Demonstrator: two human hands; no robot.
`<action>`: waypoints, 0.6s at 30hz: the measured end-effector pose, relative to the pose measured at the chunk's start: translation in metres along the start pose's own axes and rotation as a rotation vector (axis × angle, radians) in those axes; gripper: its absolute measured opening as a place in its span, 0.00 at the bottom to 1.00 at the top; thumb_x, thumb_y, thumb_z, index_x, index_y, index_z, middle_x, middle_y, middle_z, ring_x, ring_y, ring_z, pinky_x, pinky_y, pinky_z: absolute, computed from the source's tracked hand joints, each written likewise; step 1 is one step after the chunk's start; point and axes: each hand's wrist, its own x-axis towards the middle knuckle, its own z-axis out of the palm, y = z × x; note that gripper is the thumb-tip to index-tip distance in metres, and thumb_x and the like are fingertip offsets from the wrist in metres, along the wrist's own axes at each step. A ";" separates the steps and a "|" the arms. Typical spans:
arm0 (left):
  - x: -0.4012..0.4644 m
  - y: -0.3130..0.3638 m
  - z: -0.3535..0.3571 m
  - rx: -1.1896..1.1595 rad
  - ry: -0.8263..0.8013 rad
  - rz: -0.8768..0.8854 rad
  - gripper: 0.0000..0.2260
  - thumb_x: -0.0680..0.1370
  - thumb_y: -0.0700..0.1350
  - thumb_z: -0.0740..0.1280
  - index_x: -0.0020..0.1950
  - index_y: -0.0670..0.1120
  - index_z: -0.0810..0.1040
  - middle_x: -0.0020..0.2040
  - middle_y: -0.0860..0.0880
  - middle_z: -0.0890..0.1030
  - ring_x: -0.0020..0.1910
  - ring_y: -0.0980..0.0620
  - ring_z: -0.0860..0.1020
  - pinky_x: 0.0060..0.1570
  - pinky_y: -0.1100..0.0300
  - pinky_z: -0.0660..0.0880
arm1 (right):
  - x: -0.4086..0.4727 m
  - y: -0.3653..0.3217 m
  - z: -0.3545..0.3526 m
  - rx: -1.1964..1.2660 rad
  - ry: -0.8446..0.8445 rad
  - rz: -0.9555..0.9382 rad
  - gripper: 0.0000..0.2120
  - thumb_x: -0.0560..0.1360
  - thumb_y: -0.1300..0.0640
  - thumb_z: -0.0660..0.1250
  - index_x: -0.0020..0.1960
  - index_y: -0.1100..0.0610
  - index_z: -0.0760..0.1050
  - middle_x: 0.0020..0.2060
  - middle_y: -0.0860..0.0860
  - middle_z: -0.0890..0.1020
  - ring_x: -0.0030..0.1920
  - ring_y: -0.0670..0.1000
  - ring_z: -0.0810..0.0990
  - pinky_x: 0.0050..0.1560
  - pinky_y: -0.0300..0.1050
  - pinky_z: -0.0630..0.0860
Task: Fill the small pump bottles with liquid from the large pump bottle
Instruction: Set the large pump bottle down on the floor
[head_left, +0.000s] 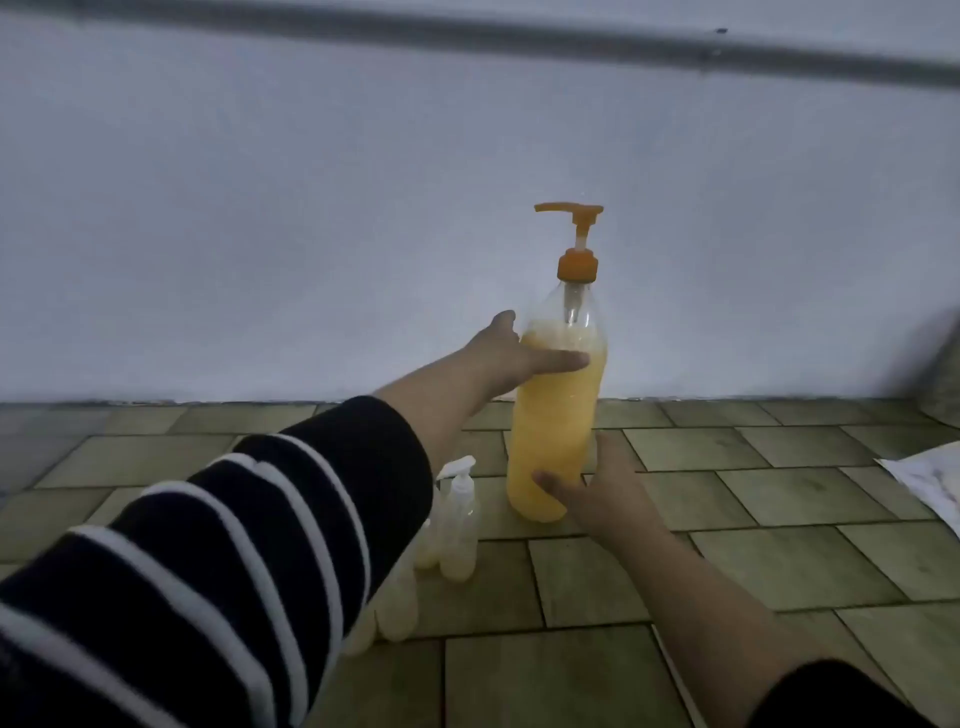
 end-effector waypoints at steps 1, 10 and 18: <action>0.001 0.002 0.002 -0.035 -0.009 0.018 0.48 0.66 0.56 0.76 0.76 0.50 0.51 0.73 0.47 0.63 0.69 0.43 0.66 0.62 0.49 0.67 | 0.002 -0.003 0.002 0.101 0.004 0.000 0.48 0.61 0.35 0.73 0.73 0.51 0.56 0.68 0.50 0.68 0.66 0.55 0.69 0.60 0.56 0.72; 0.024 -0.002 0.026 -0.191 -0.010 0.065 0.48 0.59 0.51 0.81 0.71 0.53 0.57 0.67 0.50 0.66 0.64 0.44 0.68 0.61 0.43 0.72 | 0.031 -0.005 0.028 0.539 0.055 0.014 0.51 0.56 0.55 0.82 0.71 0.52 0.57 0.60 0.48 0.70 0.60 0.51 0.69 0.55 0.50 0.70; 0.014 0.002 0.029 -0.146 0.026 0.055 0.40 0.64 0.50 0.78 0.69 0.54 0.58 0.58 0.53 0.68 0.55 0.48 0.70 0.48 0.52 0.73 | 0.034 0.005 0.027 0.523 0.061 0.004 0.48 0.54 0.52 0.83 0.69 0.52 0.62 0.59 0.49 0.74 0.59 0.53 0.73 0.55 0.56 0.75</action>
